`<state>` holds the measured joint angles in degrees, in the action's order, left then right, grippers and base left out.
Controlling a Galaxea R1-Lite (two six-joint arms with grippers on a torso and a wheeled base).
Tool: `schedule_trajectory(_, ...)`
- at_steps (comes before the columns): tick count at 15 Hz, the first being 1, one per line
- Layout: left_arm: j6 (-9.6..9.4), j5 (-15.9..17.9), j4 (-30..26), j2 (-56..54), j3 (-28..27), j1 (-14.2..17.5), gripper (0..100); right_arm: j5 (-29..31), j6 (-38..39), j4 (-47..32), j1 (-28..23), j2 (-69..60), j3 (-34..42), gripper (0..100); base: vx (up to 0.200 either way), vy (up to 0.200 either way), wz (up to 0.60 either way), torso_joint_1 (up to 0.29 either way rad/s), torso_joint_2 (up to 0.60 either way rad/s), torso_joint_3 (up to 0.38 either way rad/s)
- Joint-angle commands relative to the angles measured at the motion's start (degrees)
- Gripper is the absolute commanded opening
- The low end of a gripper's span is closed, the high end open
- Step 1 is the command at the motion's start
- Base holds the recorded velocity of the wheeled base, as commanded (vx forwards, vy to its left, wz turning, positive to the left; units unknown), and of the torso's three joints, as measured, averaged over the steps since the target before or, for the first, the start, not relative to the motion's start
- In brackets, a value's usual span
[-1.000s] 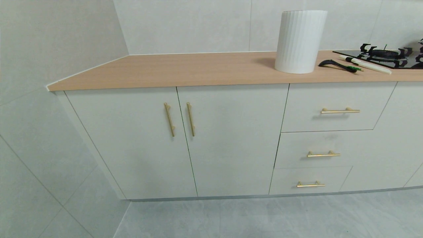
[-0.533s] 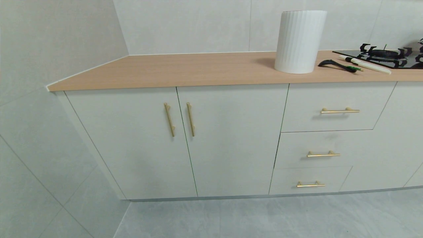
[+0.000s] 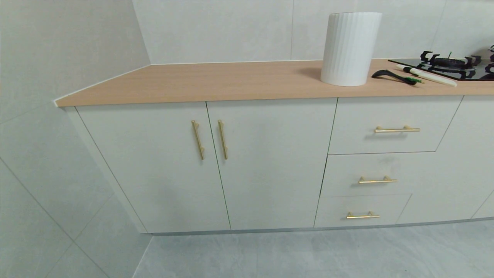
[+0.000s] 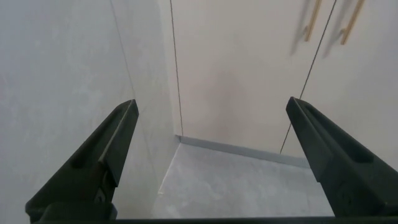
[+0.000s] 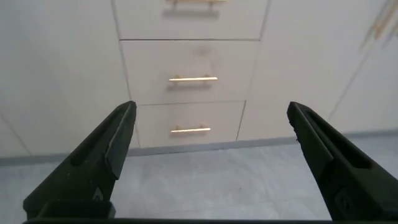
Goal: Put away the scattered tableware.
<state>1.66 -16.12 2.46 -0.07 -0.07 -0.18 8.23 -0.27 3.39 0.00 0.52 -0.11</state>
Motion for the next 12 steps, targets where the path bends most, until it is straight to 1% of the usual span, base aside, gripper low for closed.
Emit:
schedule_trajectory(1, 0.36, 0.03, 0.00, 0.07, 0.07, 0.01, 100, 0.21, 2.55, -0.49, 0.09, -0.52, 0.11, 100, 0.000, 0.000, 0.00, 0.000, 0.00, 0.000)
schedule_trajectory(2, 0.10, 0.47, 0.00, 0.07, 0.07, 0.01, 100, -4.01, 2.55, -2.07, 0.09, -0.52, 0.11, 100, 0.000, 0.000, 0.00, 0.000, 0.00, 0.000)
schedule_trajectory(3, -1.39, 3.90, 0.00, 0.07, 0.07, 0.01, 100, -8.05, 1.67, -3.92, 0.09, -0.52, 0.02, 100, 0.000, 0.000, 0.00, 0.000, 0.00, 0.000)
schedule_trajectory(4, -1.92, 7.33, 0.00, 0.07, 0.07, 0.01, 100, -8.23, 0.80, -3.65, 0.09, -0.44, 0.11, 100, 0.000, 0.000, 0.00, 0.000, 0.00, 0.000)
schedule_trajectory(5, -2.80, 13.13, -2.64, 0.07, -0.01, 0.01, 100, -8.23, 0.62, -3.48, 0.09, -0.44, 0.11, 100, 0.000, 0.000, 0.00, 0.000, 0.00, 0.000)
schedule_trajectory(6, -6.05, 13.48, -2.64, 0.07, -0.10, 0.01, 100, -8.23, 0.62, -3.48, 0.09, -0.44, 0.11, 100, 0.000, 0.000, 0.00, 0.000, 0.00, 0.000)
schedule_trajectory(7, -7.46, 14.36, -2.64, 0.07, -0.01, 0.01, 100, -8.23, 0.71, -3.48, 0.09, -0.44, 0.11, 100, 0.000, 0.000, 0.00, 0.000, 0.00, 0.000)
schedule_trajectory(8, -7.90, 14.80, -2.55, 0.07, -0.01, 0.01, 100, -8.23, 0.71, -3.48, 0.09, -0.52, 0.11, 100, 0.000, 0.000, 0.00, 0.000, 0.00, 0.000)
schedule_trajectory(9, -9.30, 16.47, -2.46, 0.07, -0.01, 0.01, 100, -8.32, 0.62, -3.48, 0.09, -0.52, 0.11, 100, 0.000, 0.000, 0.00, 0.000, 0.00, 0.000)
schedule_trajectory(10, -9.57, 17.61, -2.37, 0.07, -0.01, 0.01, 100, -8.32, 0.62, -3.48, 0.09, -0.52, 0.11, 100, 0.000, 0.000, 0.00, 0.000, 0.00, 0.000)
schedule_trajectory(12, -9.39, 17.70, -2.37, 0.07, -0.01, 0.01, 100, -8.23, 0.62, -3.48, 0.09, -0.52, 0.11, 100, 0.000, 0.000, 0.00, 0.000, 0.00, 0.000)
